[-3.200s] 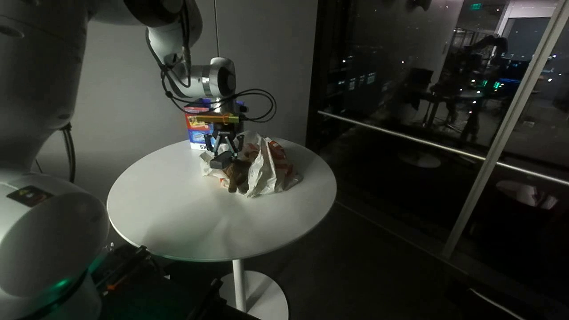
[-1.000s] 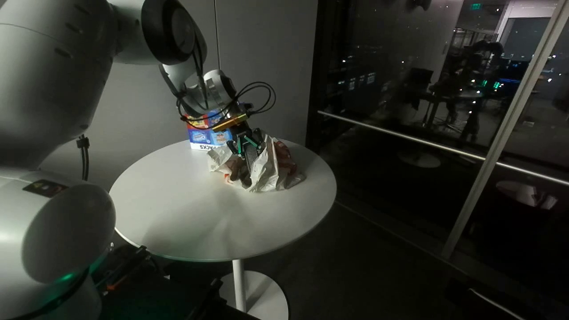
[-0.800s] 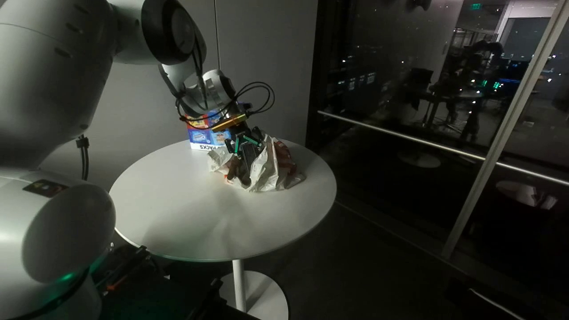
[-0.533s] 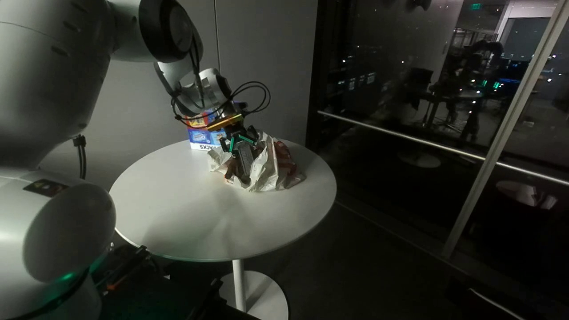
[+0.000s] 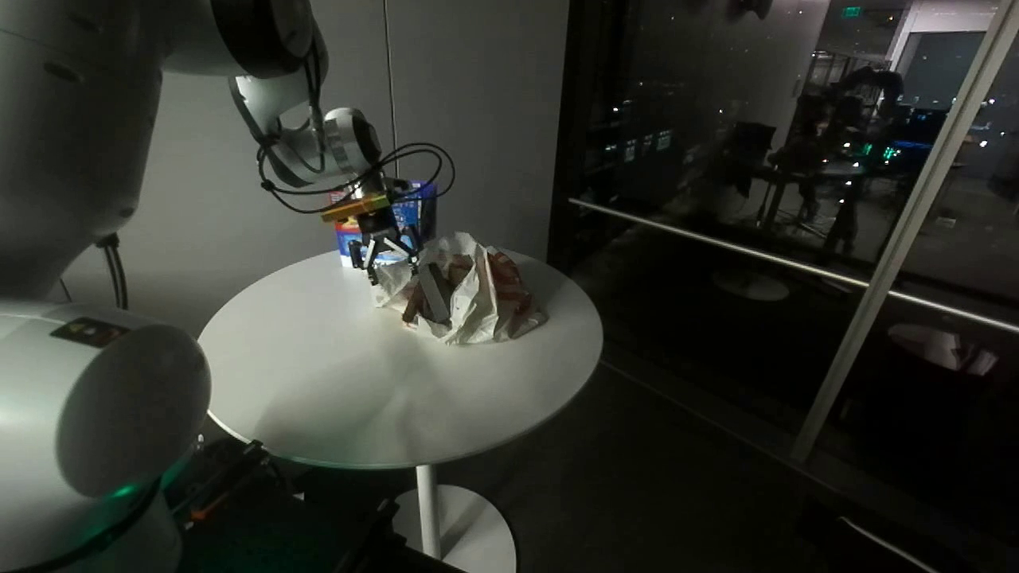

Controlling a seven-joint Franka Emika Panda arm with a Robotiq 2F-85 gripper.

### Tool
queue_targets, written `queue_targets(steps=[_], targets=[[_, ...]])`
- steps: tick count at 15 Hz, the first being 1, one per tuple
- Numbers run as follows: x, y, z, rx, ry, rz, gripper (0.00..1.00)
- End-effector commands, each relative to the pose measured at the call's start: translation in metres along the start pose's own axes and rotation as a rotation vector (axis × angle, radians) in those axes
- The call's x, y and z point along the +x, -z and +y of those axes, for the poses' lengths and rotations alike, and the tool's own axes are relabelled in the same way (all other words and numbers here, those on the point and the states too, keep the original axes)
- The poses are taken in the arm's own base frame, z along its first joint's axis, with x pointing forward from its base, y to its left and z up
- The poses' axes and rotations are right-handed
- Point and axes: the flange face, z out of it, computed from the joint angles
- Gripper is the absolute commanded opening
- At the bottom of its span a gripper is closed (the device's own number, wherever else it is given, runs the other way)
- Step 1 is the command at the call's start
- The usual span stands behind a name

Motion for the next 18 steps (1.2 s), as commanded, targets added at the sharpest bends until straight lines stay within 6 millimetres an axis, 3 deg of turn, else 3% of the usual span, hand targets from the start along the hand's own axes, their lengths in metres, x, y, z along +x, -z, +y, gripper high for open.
queue_targets(steps=[1, 6, 11, 15, 16, 17, 18], targets=[[-0.003, 0.003, -0.006, 0.017, 0.003, -0.008, 1.0], [-0.002, -0.005, -0.014, 0.004, 0.023, 0.004, 1.0], [0.018, -0.001, -0.038, 0.065, 0.052, 0.208, 1.0], [0.018, 0.006, -0.06, 0.022, 0.094, 0.285, 1.0], [0.018, 0.006, -0.063, 0.006, 0.105, 0.295, 0.75], [0.018, 0.006, -0.065, -0.009, 0.105, 0.302, 0.74], [0.017, 0.005, -0.067, -0.024, 0.105, 0.307, 0.66]])
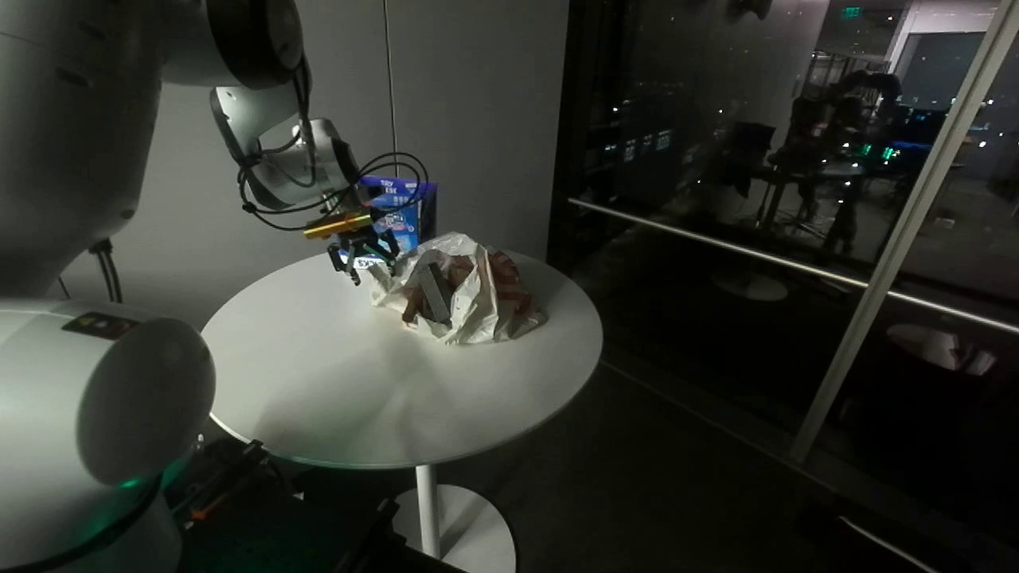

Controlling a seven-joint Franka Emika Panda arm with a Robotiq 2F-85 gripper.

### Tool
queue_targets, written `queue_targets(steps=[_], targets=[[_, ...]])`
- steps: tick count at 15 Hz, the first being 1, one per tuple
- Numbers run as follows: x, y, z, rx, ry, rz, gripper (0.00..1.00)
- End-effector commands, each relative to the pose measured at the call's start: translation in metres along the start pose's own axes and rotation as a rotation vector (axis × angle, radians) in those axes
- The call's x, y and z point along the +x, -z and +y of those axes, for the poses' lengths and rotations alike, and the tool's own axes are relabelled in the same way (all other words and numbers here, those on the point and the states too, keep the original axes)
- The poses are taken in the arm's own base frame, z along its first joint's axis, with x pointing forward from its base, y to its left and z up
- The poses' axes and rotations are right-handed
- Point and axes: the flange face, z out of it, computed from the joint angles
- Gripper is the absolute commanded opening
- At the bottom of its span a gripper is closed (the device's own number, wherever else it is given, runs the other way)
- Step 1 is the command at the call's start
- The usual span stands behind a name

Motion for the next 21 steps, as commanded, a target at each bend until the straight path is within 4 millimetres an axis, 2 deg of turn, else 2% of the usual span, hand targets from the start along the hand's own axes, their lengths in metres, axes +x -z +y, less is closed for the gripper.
queue_targets(steps=[1, 5, 8, 11, 13, 15, 21], targets=[[-0.002, 0.004, -0.005, -0.064, 0.004, 0.041, 0.58], [-0.004, 0.0, -0.003, -0.161, -0.011, 0.049, 0.27], [-0.005, -0.003, -0.002, -0.196, -0.03, 0.057, 0.08], [-0.007, -0.005, -0.002, -0.212, -0.046, 0.06, 0.03], [-0.01, -0.004, -0.002, -0.208, -0.061, 0.052, 0.09], [-0.015, 0.0, -0.005, -0.173, -0.061, 0.03, 0.1], [-0.044, 0.016, -0.021, -0.063, -0.018, -0.039, 0.09]])
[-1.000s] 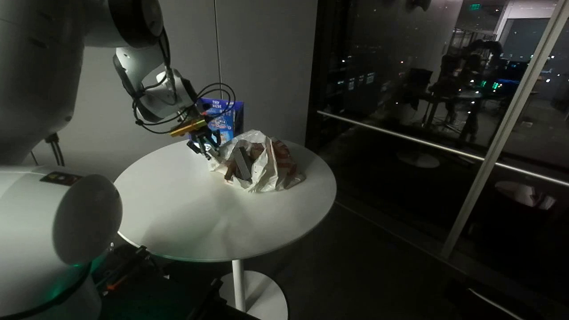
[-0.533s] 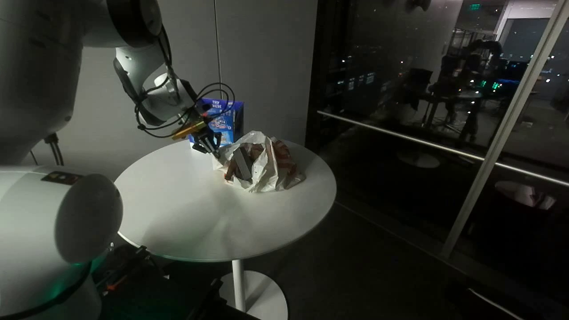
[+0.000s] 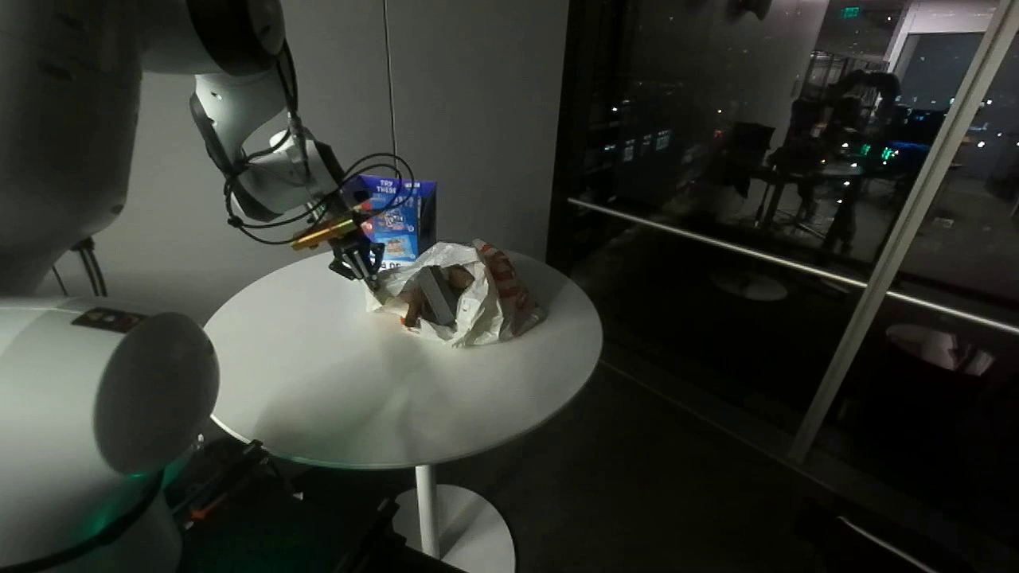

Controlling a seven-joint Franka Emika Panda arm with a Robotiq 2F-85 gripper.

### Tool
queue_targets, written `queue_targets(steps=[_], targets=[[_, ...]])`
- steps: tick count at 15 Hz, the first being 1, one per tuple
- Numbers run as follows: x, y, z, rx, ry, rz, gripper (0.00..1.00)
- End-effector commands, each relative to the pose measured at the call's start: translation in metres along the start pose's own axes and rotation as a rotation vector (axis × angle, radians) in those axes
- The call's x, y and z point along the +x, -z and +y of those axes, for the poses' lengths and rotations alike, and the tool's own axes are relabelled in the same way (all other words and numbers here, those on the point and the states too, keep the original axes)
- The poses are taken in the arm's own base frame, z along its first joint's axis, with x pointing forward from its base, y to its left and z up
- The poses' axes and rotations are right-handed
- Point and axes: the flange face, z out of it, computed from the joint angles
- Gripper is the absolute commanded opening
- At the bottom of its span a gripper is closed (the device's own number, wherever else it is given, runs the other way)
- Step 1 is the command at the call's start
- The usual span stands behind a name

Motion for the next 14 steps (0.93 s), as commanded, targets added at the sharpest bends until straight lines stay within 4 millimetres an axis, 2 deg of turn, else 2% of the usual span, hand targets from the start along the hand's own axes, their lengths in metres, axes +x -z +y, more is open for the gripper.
queue_targets(steps=[1, 8, 14], targets=[[-0.026, 0.022, 0.001, 0.059, 0.03, -0.031, 0.09], [-0.057, 0.039, -0.017, 0.155, 0.155, -0.086, 0.09], [-0.079, 0.059, -0.019, 0.09, 0.125, -0.099, 0.09]])
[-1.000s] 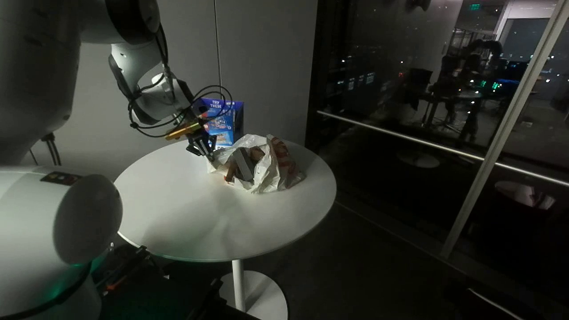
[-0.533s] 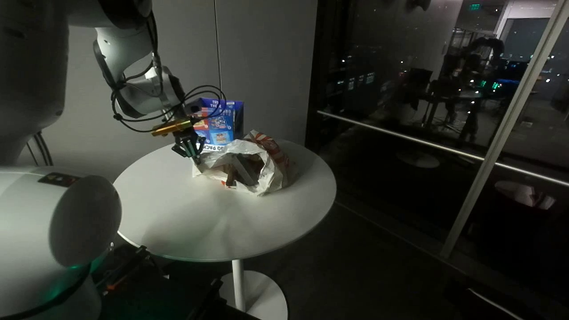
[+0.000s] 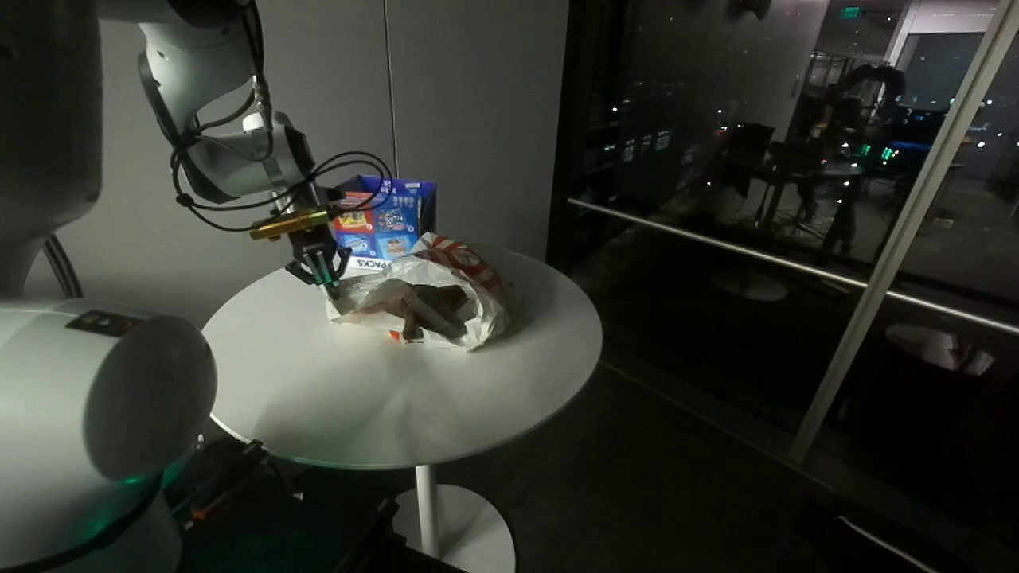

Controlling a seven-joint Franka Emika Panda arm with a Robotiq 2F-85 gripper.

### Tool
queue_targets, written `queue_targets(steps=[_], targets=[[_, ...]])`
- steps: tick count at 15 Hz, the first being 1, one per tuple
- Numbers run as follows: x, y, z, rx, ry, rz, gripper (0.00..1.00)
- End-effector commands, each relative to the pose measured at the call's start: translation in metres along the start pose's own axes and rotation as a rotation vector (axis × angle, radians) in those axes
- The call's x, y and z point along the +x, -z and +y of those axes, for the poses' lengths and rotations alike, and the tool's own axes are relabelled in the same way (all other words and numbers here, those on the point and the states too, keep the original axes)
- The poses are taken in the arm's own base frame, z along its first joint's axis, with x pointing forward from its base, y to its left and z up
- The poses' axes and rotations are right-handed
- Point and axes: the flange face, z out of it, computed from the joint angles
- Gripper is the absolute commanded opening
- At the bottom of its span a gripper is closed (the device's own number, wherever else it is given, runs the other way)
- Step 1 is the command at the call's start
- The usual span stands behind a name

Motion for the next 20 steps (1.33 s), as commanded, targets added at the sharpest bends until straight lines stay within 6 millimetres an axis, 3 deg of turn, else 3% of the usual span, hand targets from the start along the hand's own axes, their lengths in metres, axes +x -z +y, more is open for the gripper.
queue_targets(steps=[1, 12, 17, 20], targets=[[-0.024, 0.022, 0.004, -0.07, -0.059, 0.012, 0.09], [-0.049, 0.059, 0.002, -0.445, -0.308, 0.145, 0.09], [-0.069, 0.078, -0.013, -0.686, -0.398, 0.211, 0.09], [-0.082, 0.078, -0.031, -0.852, -0.398, 0.156, 0.07]])
